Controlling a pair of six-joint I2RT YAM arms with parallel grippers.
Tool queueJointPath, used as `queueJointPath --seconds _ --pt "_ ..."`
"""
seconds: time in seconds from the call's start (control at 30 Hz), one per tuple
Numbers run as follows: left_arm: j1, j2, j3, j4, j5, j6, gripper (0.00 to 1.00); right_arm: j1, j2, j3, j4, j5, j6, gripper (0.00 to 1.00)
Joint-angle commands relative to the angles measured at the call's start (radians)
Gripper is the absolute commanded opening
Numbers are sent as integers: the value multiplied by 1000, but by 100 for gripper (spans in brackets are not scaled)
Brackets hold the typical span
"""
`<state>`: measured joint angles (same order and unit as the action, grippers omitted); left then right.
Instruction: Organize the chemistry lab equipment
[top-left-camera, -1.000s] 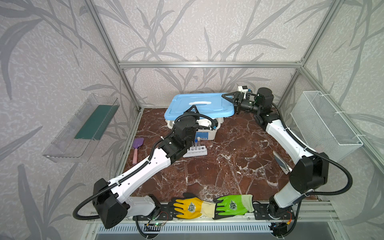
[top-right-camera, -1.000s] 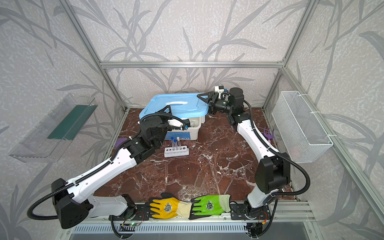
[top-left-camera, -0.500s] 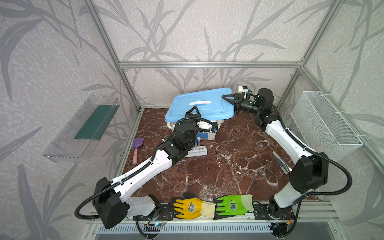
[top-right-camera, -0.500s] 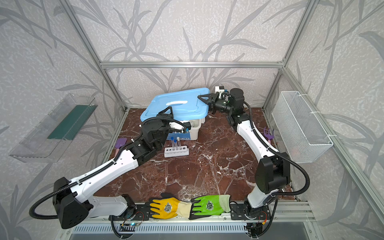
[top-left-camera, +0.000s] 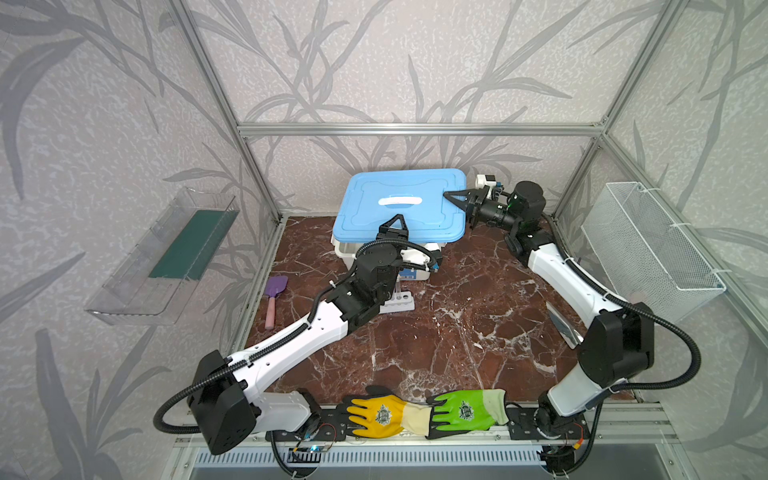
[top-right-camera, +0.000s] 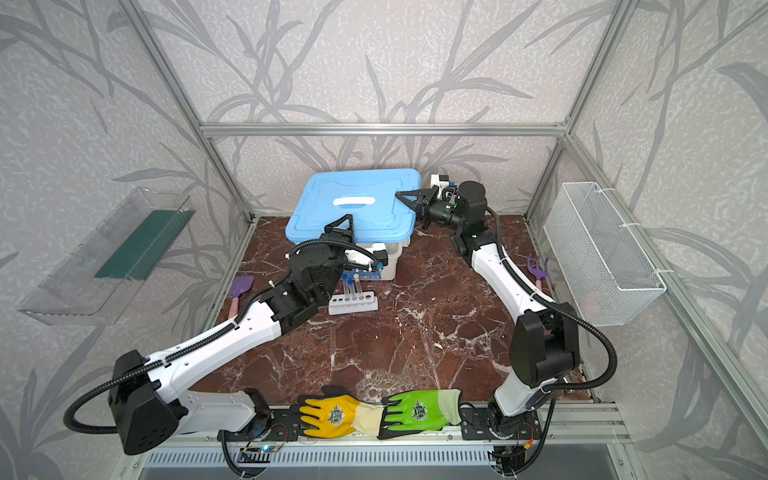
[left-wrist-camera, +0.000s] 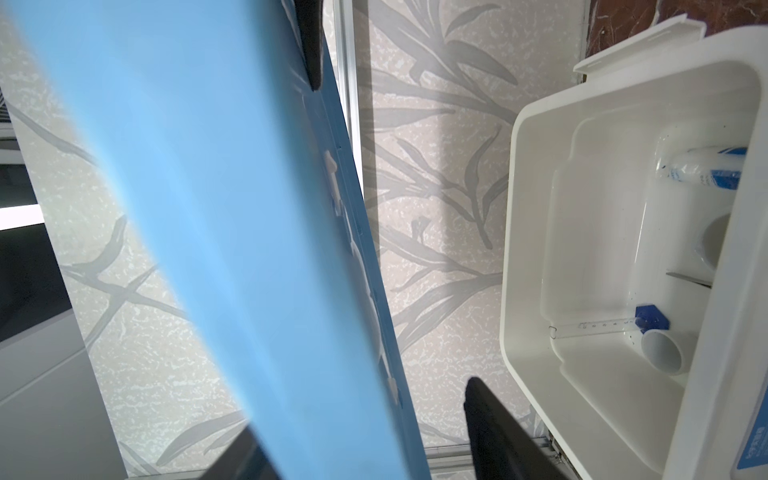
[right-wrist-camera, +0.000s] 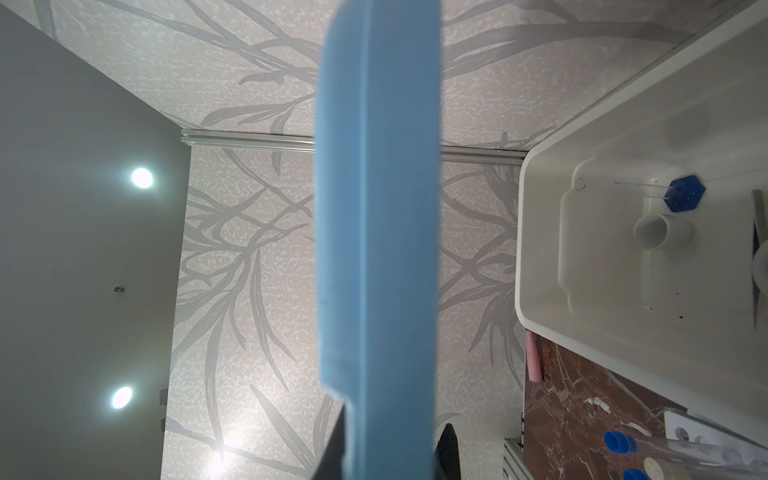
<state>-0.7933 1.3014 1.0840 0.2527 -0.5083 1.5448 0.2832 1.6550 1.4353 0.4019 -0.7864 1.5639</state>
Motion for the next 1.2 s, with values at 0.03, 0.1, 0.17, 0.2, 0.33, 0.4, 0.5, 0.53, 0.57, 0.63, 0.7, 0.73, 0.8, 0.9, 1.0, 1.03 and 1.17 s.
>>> queueJointPath --seconds 0.03,0.1,0.17,0.2,0.33,0.4,0.5,0.53,0.57,0.63,0.7,0.73,0.8,0.9,1.0,1.03,1.17 --pt "-29 -26 -7 -5 -19 -103 64 4 25 46 109 40 26 13" --pt "-42 -37 -12 -35 -14 -149 65 4 41 70 110 46 27 13" --pt "-57 -42 -20 -52 -13 -184 65 3 46 89 115 55 30 13" --pt "-64 -46 -24 -59 -15 -203 65 2 46 95 117 62 30 13" --pt "-80 -48 -27 -102 -27 -298 65 1 98 124 117 74 34 13" --pt "-89 -49 -29 -101 -35 -337 65 -2 107 134 117 76 33 12" --pt "-96 -68 -14 -128 -24 -429 65 -15 117 149 107 70 23 12" --pt "-96 -79 3 -154 -18 -498 65 -21 117 153 99 63 17 12" --pt "-95 -88 12 -174 -14 -535 65 -26 117 157 88 55 7 12" --pt "-75 -98 37 -197 -20 -627 65 -34 114 167 52 40 -24 12" --pt "-48 -110 60 -244 -3 -710 65 -41 112 174 16 29 -51 12" --pt "-29 -119 73 -269 11 -767 65 -45 112 171 9 24 -59 12" --pt "17 -144 99 -330 75 -884 65 -51 115 164 7 14 -64 12" --pt "130 -195 122 -391 205 -1089 65 -55 120 154 -2 -3 -81 13" --pt "256 -235 132 -420 309 -1261 65 -52 130 151 0 -33 -95 13" --pt "300 -238 141 -435 330 -1315 65 -49 134 151 1 -42 -101 13" --pt "441 -231 170 -483 392 -1480 65 -36 153 170 4 -74 -124 13"
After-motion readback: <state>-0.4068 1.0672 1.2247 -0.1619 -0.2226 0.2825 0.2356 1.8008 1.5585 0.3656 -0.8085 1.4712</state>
